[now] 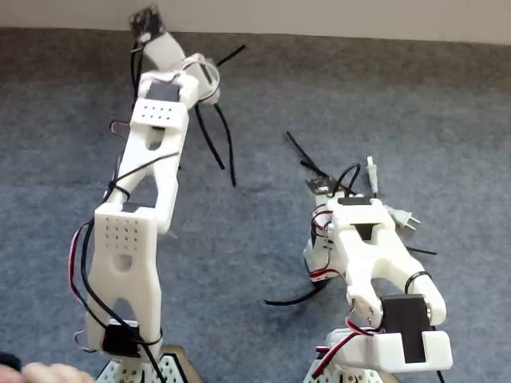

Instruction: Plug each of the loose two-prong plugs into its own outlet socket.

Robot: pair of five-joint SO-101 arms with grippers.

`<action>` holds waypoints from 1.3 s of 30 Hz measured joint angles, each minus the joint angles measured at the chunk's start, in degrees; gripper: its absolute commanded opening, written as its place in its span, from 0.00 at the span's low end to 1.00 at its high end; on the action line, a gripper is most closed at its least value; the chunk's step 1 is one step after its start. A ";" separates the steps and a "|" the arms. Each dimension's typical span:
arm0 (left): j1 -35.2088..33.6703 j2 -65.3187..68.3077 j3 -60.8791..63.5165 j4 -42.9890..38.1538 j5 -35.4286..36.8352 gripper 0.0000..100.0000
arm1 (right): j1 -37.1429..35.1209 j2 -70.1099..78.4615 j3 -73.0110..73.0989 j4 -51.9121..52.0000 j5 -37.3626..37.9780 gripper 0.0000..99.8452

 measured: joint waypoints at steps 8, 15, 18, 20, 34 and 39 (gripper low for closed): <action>-2.02 9.14 -10.37 4.92 0.18 0.41 | 0.00 0.00 0.00 0.00 0.00 0.40; -2.02 9.14 -33.05 21.80 0.00 0.42 | 0.00 0.00 0.00 0.00 0.00 0.40; -2.02 9.14 -44.66 25.23 -0.09 0.42 | 0.00 0.00 0.00 0.00 0.00 0.40; -2.02 7.30 -47.91 26.29 -0.09 0.42 | 0.00 0.00 0.00 0.00 0.00 0.40; -3.52 -21.54 -48.00 54.86 -0.18 0.42 | 0.00 0.00 0.09 -0.53 0.00 0.40; -4.13 -24.00 -48.00 59.08 -0.26 0.42 | 0.00 0.00 0.09 -0.53 0.00 0.40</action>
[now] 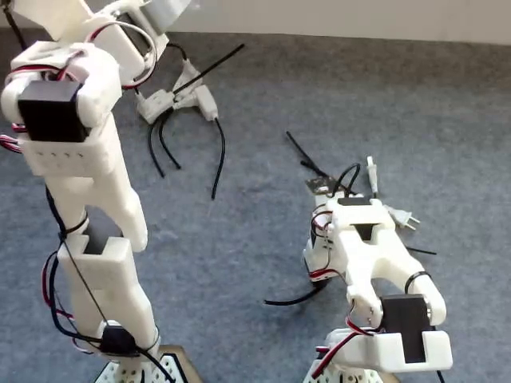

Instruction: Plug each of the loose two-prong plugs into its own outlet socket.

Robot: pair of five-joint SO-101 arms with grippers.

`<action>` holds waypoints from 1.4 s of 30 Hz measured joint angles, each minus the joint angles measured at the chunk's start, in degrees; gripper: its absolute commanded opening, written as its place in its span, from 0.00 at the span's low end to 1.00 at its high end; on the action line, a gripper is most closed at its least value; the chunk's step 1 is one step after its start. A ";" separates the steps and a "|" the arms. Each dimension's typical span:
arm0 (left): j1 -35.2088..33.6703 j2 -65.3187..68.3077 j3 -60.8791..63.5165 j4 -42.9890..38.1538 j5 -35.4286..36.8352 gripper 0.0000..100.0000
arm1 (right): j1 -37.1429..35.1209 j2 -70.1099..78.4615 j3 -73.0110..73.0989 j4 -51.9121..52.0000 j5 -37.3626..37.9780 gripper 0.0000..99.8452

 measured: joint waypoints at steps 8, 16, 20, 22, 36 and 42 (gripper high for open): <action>-0.97 0.00 0.00 0.26 0.00 0.42 | 1.41 -9.93 -15.30 18.64 2.99 0.40; -0.97 0.00 0.00 0.26 0.00 0.42 | 10.11 -22.51 -46.95 35.34 11.60 0.40; -3.43 0.00 0.00 -2.29 0.00 0.42 | 10.64 -17.76 -49.67 36.92 9.14 0.40; -4.92 0.00 0.00 -3.43 0.00 0.42 | 11.08 -12.66 -49.67 36.92 5.01 0.40; -5.89 2.29 0.00 -7.82 0.00 0.42 | 5.10 8.35 -49.58 34.81 -20.84 0.40; -5.89 2.64 0.00 -7.82 0.00 0.42 | 5.27 20.04 -44.04 25.23 -24.70 0.40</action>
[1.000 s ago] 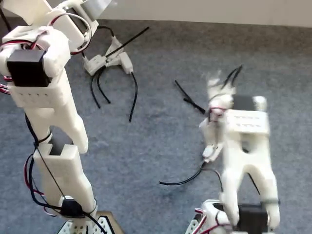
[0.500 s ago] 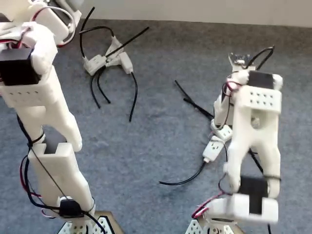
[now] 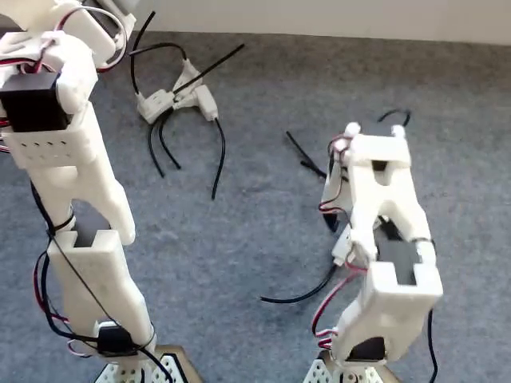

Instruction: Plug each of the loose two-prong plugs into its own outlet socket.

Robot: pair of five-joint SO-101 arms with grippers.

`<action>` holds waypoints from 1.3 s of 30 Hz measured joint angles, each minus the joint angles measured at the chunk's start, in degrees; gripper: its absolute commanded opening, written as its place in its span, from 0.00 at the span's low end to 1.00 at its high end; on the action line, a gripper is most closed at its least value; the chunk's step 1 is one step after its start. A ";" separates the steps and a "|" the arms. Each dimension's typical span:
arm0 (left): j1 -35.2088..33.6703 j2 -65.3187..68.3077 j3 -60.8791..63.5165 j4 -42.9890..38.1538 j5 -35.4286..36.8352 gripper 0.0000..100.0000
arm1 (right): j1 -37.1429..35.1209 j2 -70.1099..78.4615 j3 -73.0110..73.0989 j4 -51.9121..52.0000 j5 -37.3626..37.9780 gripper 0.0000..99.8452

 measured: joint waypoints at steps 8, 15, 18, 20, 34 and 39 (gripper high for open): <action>0.00 0.00 0.00 0.00 0.00 0.42 | 1.58 8.62 0.26 -6.24 -1.58 0.40; 0.00 0.00 0.00 0.00 0.00 0.42 | -0.62 10.11 -5.45 1.49 -1.58 0.22; 0.00 0.00 0.00 0.00 0.00 0.42 | -4.48 10.20 -8.09 4.66 0.26 0.10; 0.00 0.00 0.00 0.00 0.00 0.42 | -7.38 10.20 -8.53 5.54 2.29 0.04; -2.55 0.00 0.00 -0.44 0.00 0.42 | -32.00 10.20 -14.77 5.98 10.37 0.11; -4.40 0.00 0.00 -1.76 0.00 0.42 | -32.00 10.20 -16.79 7.30 10.46 0.31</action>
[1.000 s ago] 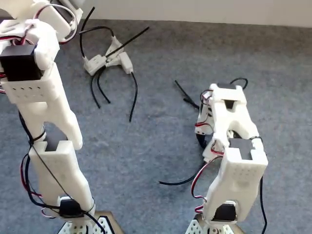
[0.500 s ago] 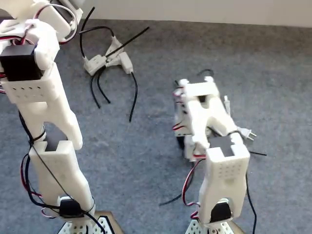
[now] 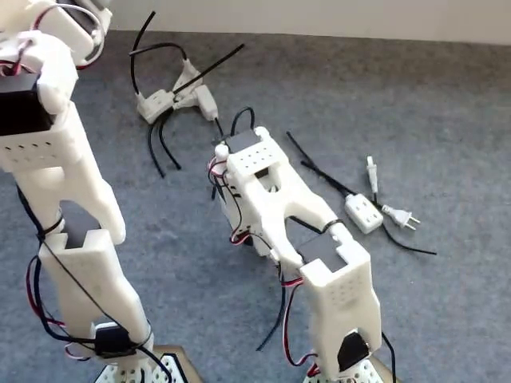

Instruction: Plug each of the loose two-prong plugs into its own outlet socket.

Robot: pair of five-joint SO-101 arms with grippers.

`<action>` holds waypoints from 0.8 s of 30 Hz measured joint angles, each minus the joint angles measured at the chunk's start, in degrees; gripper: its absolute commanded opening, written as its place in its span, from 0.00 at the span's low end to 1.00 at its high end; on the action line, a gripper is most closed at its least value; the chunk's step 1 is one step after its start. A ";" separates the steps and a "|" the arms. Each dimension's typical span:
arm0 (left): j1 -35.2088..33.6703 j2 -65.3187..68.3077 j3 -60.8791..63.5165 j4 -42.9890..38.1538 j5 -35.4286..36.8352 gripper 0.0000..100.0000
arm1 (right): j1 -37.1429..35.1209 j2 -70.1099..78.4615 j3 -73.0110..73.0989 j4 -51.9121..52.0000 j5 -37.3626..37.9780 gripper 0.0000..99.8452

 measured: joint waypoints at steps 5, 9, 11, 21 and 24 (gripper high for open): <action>-0.18 0.00 0.00 0.00 0.00 0.42 | 0.88 0.09 -3.16 0.79 0.00 0.32; -0.18 0.00 0.00 0.00 0.00 0.42 | 4.75 0.09 -4.75 0.79 0.00 0.32; -0.18 0.00 0.00 0.00 0.00 0.42 | 6.51 0.09 -4.84 0.79 0.70 0.32; -0.18 0.00 0.00 0.00 0.00 0.42 | 11.08 -1.32 8.88 -10.37 5.27 0.32; -0.18 0.00 0.00 0.00 0.00 0.42 | 11.96 -1.67 13.01 -13.80 5.36 0.32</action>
